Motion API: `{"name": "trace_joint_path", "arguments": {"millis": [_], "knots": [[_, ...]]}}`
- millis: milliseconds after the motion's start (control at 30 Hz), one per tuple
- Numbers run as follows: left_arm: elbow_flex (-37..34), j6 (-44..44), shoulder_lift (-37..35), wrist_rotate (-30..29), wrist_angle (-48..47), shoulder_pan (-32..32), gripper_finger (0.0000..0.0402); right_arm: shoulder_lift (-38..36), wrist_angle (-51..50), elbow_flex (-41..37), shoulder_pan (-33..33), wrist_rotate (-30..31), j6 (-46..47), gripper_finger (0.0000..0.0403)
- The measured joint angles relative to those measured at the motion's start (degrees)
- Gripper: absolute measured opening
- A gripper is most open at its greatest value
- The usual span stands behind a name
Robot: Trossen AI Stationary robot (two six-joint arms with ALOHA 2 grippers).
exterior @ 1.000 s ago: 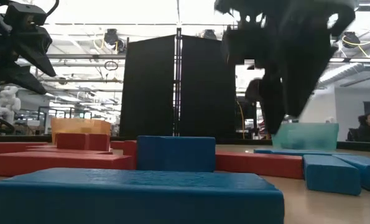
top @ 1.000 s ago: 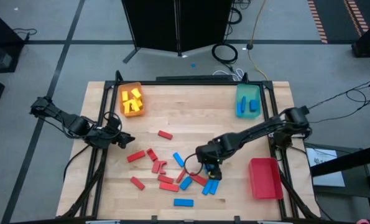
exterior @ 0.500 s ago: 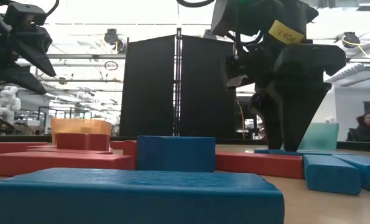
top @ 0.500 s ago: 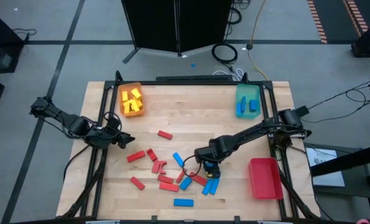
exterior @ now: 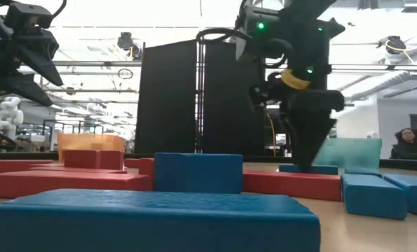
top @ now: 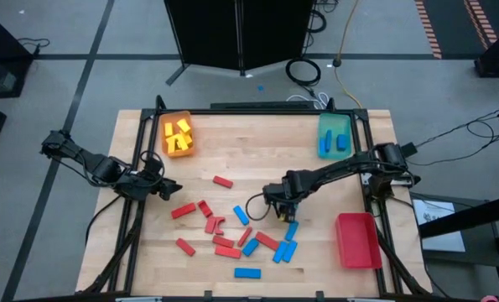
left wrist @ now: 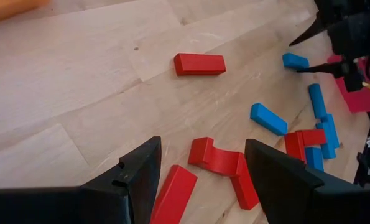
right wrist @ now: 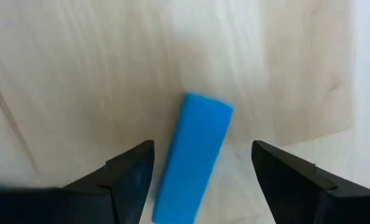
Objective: Sort blocks
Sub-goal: Put the blue block into the blue bin
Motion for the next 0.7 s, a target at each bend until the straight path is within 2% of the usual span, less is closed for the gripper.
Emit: {"name": "trace_joint_path", "arguments": {"millis": [433,567,700], "knots": [[0.0,0.0,0.0,0.0,-0.1,0.0,0.0228,2.5,1.3,0.3,-0.4,-1.4,-0.9,0.0251],[0.0,0.1,0.0,0.0,-0.1,0.0,0.0228,2.6,1.6,0.3,-0.4,-2.1,-0.4,0.0207],[0.0,0.1,0.0,0.0,-0.1,0.0,0.0228,2.6,1.3,0.3,-1.0,-2.9,1.0,0.0128]]}}
